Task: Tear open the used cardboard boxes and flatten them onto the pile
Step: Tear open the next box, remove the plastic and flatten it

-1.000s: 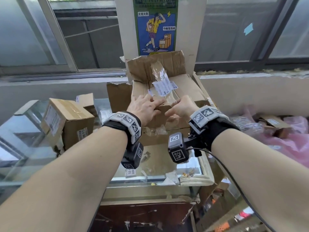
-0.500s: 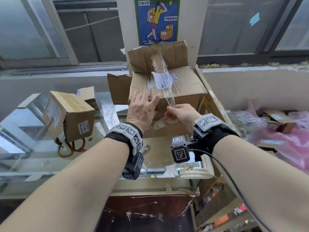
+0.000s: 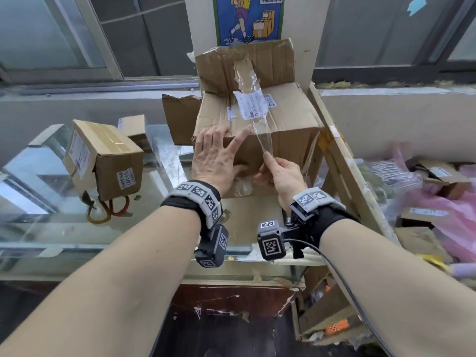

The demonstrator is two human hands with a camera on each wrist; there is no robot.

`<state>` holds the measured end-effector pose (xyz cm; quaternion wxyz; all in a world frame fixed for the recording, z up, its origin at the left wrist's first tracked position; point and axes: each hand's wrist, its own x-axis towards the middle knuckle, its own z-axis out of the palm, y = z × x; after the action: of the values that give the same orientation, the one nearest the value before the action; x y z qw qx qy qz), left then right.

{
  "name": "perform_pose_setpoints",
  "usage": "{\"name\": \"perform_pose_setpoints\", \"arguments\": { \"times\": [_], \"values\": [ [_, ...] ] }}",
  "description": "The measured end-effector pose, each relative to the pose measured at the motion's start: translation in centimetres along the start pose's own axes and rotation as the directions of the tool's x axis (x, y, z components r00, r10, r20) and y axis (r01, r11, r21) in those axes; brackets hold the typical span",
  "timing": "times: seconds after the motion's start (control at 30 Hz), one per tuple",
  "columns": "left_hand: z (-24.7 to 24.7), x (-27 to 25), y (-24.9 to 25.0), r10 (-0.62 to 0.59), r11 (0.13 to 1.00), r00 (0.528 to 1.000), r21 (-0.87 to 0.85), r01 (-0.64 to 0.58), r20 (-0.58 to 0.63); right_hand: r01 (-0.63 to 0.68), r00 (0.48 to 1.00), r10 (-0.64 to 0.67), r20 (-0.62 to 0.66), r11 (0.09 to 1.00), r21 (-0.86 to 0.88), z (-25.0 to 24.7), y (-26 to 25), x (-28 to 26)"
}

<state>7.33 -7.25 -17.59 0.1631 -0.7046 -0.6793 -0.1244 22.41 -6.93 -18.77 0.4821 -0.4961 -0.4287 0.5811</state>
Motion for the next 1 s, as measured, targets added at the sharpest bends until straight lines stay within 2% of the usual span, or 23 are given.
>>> {"name": "perform_pose_setpoints", "arguments": {
  "times": [0.2, 0.33, 0.43, 0.63, 0.77, 0.83, 0.87, 0.93, 0.97, 1.0],
  "values": [
    [0.0, 0.3, 1.4, -0.093, 0.995, 0.995, 0.039, 0.091, 0.041, -0.072, 0.990, 0.086, 0.115, 0.990, -0.119, -1.9, -0.2, 0.1],
    [0.5, 0.3, 1.2, -0.094, 0.992, 0.996, 0.085, 0.093, 0.009, -0.082, 0.976, 0.127, 0.178, 0.967, -0.241, -2.5, -0.3, 0.5],
    [0.4, 0.2, 1.3, -0.097, 0.990, 0.995, 0.106, 0.094, 0.027, -0.119, 0.963, 0.178, 0.204, 0.956, -0.269, -2.6, -1.0, 0.3],
    [0.7, 0.4, 2.6, -0.092, 0.993, 0.996, 0.080, 0.090, 0.018, -0.180, 0.965, 0.214, 0.154, 0.961, -0.211, -3.4, -1.3, 0.2],
    [0.6, 0.2, 3.0, -0.070, 0.997, 0.998, 0.030, 0.070, 0.001, -0.176, 0.975, 0.204, 0.090, 0.952, -0.249, -3.7, -1.0, 0.2],
    [0.8, -0.1, 2.8, -0.035, 0.997, 0.995, -0.074, 0.028, -0.093, -0.162, 0.979, 0.189, 0.078, 0.950, -0.266, -3.9, -0.9, 0.3],
    [1.0, -0.3, 2.7, -0.002, 0.992, 0.980, -0.121, -0.023, -0.197, -0.154, 0.981, 0.180, 0.075, 0.951, -0.266, -4.0, -0.8, 0.4],
    [1.6, -0.7, 2.6, 0.147, 0.968, 0.897, -0.127, -0.218, -0.416, -0.155, 0.986, 0.164, 0.014, 0.953, -0.259, -4.0, -0.8, 0.7],
    [2.1, -1.2, 2.8, 0.256, 0.934, 0.844, -0.106, -0.343, -0.471, -0.163, 0.987, 0.160, -0.030, 0.955, -0.249, -4.0, -0.9, 0.5],
    [2.6, -1.7, 3.0, 0.362, 0.887, 0.804, -0.092, -0.453, -0.471, -0.170, 0.985, 0.157, -0.072, 0.955, -0.245, -3.9, -0.8, 0.5]
  ]
}}
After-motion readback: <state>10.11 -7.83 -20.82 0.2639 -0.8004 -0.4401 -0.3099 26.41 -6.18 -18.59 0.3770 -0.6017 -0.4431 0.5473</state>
